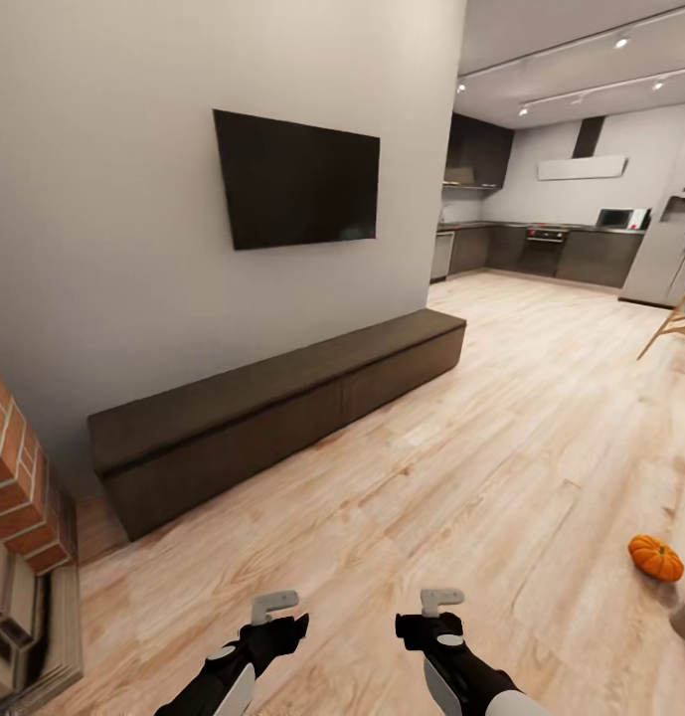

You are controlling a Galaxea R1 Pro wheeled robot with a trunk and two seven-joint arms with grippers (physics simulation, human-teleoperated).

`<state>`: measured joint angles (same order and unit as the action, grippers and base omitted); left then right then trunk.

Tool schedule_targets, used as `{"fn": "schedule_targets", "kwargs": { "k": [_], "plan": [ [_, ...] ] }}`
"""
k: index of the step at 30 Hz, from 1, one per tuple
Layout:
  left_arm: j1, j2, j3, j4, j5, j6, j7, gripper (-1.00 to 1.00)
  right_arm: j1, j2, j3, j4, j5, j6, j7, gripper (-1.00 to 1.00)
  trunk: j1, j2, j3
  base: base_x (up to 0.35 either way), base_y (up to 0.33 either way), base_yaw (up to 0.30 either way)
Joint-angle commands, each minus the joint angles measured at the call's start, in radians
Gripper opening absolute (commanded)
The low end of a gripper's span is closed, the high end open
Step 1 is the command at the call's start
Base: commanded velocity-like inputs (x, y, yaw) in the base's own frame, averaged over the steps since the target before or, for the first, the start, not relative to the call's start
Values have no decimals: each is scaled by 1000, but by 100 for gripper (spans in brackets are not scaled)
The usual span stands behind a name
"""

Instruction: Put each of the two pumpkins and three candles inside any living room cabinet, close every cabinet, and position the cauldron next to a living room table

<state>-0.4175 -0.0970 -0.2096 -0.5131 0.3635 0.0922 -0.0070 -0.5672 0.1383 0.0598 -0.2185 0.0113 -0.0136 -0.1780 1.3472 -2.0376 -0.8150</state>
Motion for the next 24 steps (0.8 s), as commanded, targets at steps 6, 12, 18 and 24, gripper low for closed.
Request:
{"fn": "schedule_targets", "kwargs": {
  "k": [6, 12, 18, 24],
  "plan": [
    [-1, 0, -2, -1, 8, 4, -1, 100, 0, 0, 6, 1, 2, 0, -6, 100, 0, 0, -1, -60, 0, 292],
    [-1, 0, -2, -1, 8, 4, -1, 100, 0, 0, 6, 1, 2, 0, -6, 100, 0, 0, -1, -116, 0, 291],
    [0, 0, -2, -1, 8, 4, -1, 100, 0, 0, 6, 1, 2, 1, -6, 100, 0, 0, -1, -121, 0, 290],
    [-1, 0, -2, -1, 8, 4, -1, 100, 0, 0, 6, 1, 3, 1, -6, 100, 0, 0, -4, -116, -66, 284]
  ]
}}
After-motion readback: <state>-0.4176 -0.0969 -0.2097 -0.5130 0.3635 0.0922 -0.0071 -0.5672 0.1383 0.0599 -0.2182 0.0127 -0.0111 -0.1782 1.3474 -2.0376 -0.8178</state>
